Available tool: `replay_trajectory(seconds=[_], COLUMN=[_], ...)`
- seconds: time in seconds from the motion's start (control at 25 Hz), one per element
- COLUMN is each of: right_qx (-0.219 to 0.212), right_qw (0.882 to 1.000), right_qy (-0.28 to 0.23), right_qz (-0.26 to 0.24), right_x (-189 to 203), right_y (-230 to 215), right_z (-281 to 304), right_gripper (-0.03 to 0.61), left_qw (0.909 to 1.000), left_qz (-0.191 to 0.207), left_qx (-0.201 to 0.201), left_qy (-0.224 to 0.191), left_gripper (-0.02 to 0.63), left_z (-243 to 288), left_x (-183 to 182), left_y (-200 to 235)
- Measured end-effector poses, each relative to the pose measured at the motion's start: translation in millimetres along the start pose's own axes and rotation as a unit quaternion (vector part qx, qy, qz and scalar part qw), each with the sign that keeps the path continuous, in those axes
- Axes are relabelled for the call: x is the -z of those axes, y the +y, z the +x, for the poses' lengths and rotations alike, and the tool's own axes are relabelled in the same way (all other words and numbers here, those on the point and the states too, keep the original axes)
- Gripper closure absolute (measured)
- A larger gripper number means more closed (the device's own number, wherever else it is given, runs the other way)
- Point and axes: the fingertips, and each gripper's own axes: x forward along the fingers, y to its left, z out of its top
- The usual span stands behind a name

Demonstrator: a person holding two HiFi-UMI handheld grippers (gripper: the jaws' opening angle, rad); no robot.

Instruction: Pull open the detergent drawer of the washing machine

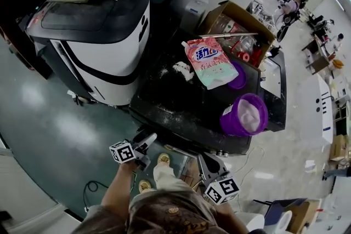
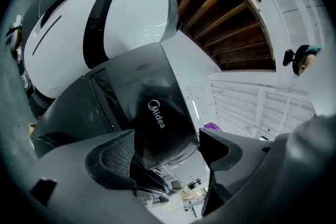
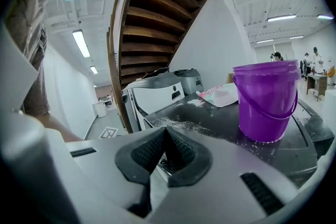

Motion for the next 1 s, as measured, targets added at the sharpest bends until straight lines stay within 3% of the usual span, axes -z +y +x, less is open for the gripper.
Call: replay_trajectory(seconds=[0.24,0.52,1.0], right_qx=[-0.009,-0.012,-0.010], right_qw=[1.000,0.999,0.999], right_qy=[0.018,0.031,0.046], right_qz=[0.006,0.007,0.004], right_x=[8,13,18], right_y=[-2,-5,-9], right_z=[4,12,8], right_gripper=[0.575,0.574,0.574], left_qw=[0.9997,0.9986,0.9925], left_qz=[-0.019,-0.039,-0.063], left_qx=[0.003,0.035,0.088], left_qy=[-0.012,-0.007,-0.058], left_gripper=[0.233,0.233,0.232], left_z=[0,10,19], left_x=[-5,-5,-21], left_y=[13,19,15])
